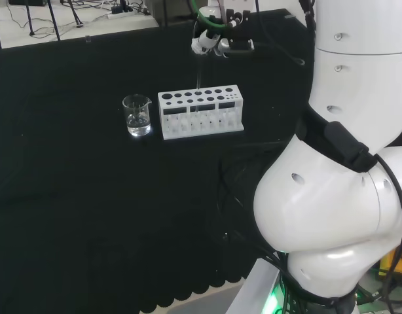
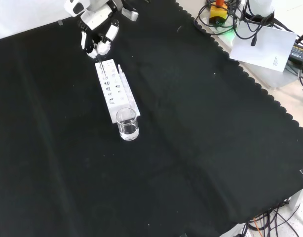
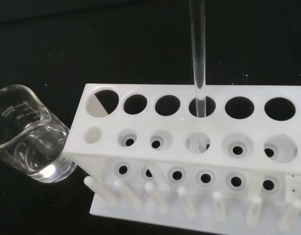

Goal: Take the glass rod from the white test tube rack.

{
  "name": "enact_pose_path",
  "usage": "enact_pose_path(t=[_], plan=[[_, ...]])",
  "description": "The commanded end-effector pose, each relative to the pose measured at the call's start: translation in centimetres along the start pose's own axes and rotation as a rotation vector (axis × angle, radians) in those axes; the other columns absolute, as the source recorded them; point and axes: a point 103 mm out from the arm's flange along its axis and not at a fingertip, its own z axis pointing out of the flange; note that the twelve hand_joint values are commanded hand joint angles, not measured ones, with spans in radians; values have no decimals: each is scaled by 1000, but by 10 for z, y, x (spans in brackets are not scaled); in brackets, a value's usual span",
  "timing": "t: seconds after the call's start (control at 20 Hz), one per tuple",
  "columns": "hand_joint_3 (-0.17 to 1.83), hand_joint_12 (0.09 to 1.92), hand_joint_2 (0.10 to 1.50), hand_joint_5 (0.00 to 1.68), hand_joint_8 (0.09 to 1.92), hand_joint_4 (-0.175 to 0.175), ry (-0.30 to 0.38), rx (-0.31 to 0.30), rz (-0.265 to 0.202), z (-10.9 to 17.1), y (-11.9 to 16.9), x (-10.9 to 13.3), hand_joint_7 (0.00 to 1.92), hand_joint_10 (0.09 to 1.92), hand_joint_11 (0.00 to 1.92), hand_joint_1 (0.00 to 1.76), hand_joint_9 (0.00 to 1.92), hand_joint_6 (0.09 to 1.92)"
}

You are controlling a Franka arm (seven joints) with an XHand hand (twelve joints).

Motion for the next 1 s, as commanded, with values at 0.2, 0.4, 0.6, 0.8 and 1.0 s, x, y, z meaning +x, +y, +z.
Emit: enact_pose_path(t=[0.2, 0.4, 0.6, 0.8, 1.0], plan=[[-173, 499, 1100, 1204, 870, -175, -53, -61, 6, -6, -4, 14, 1247, 946, 1581, 1296, 1498, 440], [-70, 523, 1083, 1113, 986, -175, -46, -103, -3, -13, -8, 16, 1070, 1064, 1565, 1369, 1248, 471], [-2, 568, 1091, 941, 1130, -175, -42, -116, 8, -22, -12, 18, 933, 1119, 1555, 1394, 1122, 737], [-161, 493, 1059, 1300, 729, -175, -45, -109, 29, -42, -21, 21, 1304, 862, 1627, 1332, 1517, 266], [-175, 442, 1051, 1392, 678, -175, -48, -133, 30, -59, -34, 24, 1347, 794, 1660, 1328, 1580, 91]])
